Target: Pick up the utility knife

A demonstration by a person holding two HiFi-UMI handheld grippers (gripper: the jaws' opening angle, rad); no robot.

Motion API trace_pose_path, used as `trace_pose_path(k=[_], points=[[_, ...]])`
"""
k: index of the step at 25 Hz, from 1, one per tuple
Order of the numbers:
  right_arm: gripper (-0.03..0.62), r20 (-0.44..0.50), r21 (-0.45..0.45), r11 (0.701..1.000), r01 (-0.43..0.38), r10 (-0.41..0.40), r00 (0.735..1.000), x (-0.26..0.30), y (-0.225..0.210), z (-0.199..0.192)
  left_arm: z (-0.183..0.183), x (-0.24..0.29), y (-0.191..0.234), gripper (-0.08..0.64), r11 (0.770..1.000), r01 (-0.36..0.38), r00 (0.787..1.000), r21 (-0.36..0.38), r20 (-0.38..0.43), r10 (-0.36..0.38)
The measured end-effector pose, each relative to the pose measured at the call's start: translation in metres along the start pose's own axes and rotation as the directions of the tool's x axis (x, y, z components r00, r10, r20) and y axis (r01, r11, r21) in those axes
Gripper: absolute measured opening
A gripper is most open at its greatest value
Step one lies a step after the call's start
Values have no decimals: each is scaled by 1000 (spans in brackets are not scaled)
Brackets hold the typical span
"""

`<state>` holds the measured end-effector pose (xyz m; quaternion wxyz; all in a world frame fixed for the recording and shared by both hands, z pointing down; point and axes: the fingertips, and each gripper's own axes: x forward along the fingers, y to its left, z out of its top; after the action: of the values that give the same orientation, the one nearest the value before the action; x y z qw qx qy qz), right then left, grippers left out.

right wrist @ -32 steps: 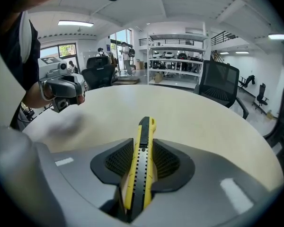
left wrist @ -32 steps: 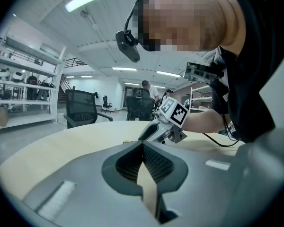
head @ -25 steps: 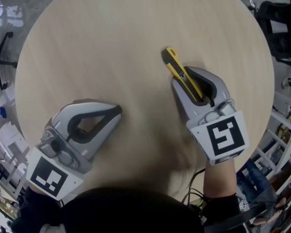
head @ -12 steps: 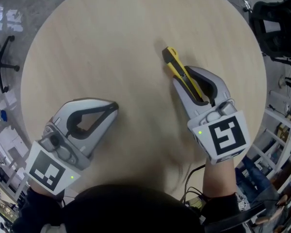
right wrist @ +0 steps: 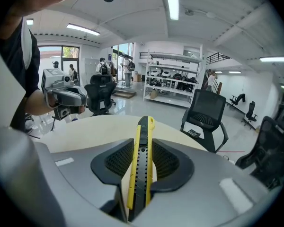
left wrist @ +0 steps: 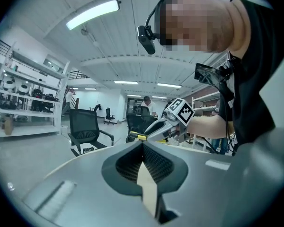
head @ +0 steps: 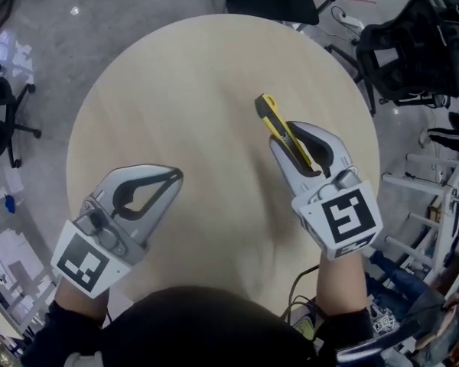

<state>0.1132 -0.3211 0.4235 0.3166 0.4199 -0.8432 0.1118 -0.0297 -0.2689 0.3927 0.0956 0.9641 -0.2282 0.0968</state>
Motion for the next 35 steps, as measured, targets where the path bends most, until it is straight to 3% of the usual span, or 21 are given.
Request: trace_pose_path(k=[9,21,28,31,35], points=[[137,82,-38,997,70,-66,994,-107,41,68,81,-67,-53,-6,999,17,993,-50,115,-11],[137,205,-17,990,143,-137,969,-219,148,143,156,-223,-88,-6,998,13,976,58,218,-25],[138,300,51,985,167,-175,938,-266,193,152,181,-295,-109,-6,992,-5,964,125,266,-28],[138,329,62,986,157,-169,929,-282,209,149,174,-327,-113,-6,989,-61,973,136,228,29],[138,354,50,991,127,-137,925,-307,220,135,193,-351,-142,-6,981,-138,954,137,284,94]])
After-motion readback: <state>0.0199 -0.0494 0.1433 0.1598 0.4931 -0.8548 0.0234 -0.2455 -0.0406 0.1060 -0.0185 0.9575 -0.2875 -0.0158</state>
